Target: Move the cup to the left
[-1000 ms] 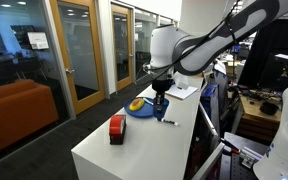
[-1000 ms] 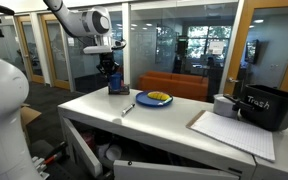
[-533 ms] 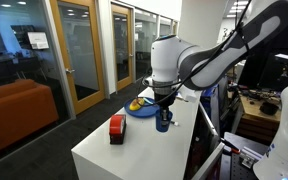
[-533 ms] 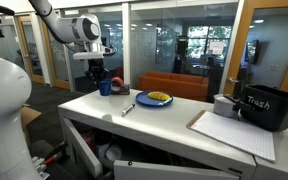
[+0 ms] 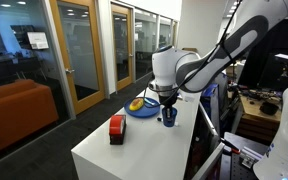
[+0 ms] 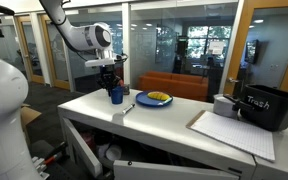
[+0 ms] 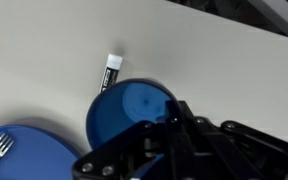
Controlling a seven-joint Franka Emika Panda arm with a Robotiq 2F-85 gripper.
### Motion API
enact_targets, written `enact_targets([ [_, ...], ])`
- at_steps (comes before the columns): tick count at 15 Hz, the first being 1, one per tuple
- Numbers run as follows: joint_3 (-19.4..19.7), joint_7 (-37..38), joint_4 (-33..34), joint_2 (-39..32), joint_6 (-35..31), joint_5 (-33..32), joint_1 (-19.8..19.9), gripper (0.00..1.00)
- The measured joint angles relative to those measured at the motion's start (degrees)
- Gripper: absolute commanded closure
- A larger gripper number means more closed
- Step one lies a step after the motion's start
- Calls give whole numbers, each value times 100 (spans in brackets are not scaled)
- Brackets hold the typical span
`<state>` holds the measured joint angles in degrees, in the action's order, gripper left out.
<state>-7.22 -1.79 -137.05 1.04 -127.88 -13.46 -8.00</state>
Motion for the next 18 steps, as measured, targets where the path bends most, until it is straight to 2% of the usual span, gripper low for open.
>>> enact_targets([
  [18,-201,-5,-27,-387,-86,-187,-243,99],
])
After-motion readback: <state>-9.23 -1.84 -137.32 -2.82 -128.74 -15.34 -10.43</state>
